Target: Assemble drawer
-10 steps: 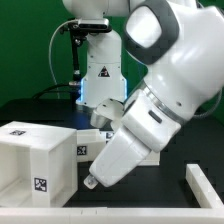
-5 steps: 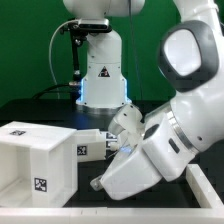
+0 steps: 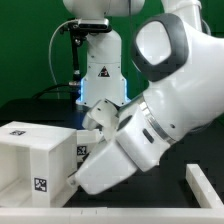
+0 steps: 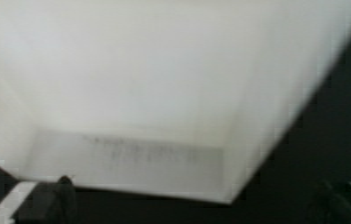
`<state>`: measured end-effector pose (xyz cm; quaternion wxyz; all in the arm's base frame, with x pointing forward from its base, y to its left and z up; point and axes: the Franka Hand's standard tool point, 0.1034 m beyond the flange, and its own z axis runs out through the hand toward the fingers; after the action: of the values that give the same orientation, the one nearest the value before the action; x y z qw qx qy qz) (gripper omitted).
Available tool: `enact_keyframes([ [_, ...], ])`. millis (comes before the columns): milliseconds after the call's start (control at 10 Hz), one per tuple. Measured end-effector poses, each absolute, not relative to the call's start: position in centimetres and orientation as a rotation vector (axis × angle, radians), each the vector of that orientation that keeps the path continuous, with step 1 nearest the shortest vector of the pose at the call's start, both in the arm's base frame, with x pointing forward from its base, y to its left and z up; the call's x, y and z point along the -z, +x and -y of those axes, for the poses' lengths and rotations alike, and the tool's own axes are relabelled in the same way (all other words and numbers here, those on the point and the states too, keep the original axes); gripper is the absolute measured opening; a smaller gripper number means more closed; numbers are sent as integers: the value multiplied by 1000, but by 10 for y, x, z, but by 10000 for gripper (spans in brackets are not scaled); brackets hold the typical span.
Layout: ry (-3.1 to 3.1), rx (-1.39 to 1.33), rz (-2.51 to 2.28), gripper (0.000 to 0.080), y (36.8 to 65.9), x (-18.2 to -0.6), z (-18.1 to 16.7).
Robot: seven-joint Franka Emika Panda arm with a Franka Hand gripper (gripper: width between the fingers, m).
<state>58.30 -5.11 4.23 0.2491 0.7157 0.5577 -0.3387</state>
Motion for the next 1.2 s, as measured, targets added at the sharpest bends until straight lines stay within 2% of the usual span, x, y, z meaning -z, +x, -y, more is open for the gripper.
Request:
enact_keyframes([
  [500, 1972, 900, -1518, 649, 567, -38, 56],
  [1200, 1970, 907, -1540, 649, 563, -34, 69],
])
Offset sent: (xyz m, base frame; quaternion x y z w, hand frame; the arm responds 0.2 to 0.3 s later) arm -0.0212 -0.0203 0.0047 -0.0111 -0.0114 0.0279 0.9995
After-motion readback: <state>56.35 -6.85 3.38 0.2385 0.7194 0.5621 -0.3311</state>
